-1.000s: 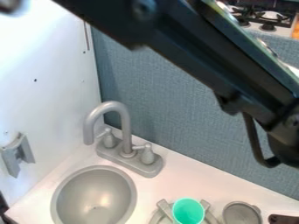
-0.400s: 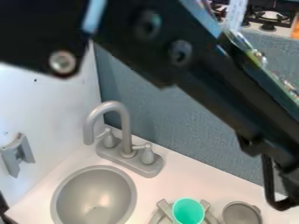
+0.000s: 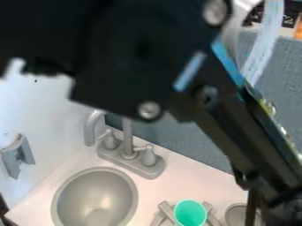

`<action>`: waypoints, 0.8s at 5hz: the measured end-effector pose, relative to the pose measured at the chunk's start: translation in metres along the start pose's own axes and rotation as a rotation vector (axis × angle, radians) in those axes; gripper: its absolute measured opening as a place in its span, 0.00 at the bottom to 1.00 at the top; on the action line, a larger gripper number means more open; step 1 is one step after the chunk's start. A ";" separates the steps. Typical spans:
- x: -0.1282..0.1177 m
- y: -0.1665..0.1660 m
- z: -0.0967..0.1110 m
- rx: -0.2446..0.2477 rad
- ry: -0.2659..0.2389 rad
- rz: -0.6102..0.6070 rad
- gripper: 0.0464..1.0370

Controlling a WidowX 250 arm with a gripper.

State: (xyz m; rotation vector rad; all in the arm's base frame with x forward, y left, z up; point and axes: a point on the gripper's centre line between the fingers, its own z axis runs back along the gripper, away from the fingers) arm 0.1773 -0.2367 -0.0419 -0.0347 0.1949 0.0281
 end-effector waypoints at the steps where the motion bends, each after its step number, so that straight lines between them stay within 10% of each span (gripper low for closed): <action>1: 0.007 0.005 -0.006 0.020 -0.046 0.006 0.47; 4: 0.018 -0.004 -0.012 0.003 -0.022 0.012 0.47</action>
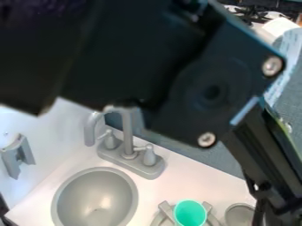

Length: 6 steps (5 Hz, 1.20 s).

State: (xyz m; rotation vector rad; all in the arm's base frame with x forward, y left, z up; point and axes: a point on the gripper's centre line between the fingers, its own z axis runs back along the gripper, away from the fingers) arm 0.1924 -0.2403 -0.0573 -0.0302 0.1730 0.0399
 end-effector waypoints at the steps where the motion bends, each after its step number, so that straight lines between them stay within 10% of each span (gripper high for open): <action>1: 0.000 0.002 0.000 0.005 -0.004 0.001 0.56; 3: 0.002 0.012 0.016 0.007 -0.054 0.049 0.98; 5: -0.005 0.021 0.069 -0.075 -0.191 0.110 0.97; 6: -0.010 0.041 0.094 -0.023 -0.249 0.216 0.97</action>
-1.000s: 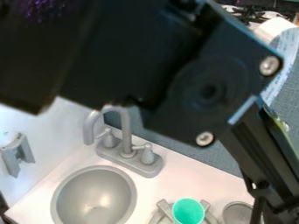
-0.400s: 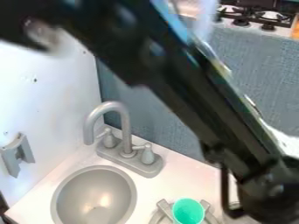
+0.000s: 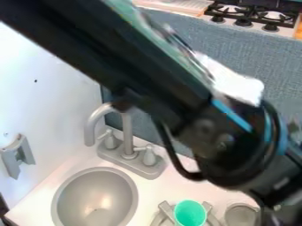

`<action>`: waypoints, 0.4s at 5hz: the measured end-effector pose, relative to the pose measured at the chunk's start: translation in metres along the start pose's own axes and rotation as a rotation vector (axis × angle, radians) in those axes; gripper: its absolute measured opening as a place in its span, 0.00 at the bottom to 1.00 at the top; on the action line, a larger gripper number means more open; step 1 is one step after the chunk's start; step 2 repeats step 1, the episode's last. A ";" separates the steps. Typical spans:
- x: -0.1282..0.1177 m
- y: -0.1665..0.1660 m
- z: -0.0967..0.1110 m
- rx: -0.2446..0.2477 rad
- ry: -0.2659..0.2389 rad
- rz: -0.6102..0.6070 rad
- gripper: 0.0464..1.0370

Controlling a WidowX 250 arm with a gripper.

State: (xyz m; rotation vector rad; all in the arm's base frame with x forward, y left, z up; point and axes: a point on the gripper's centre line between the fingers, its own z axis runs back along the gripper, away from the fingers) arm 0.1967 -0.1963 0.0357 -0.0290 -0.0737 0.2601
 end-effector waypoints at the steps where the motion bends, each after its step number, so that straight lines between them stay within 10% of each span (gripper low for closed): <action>1: 0.003 0.012 0.011 0.033 -0.033 -0.002 0.97; 2: 0.003 0.012 0.011 0.033 -0.033 -0.002 0.97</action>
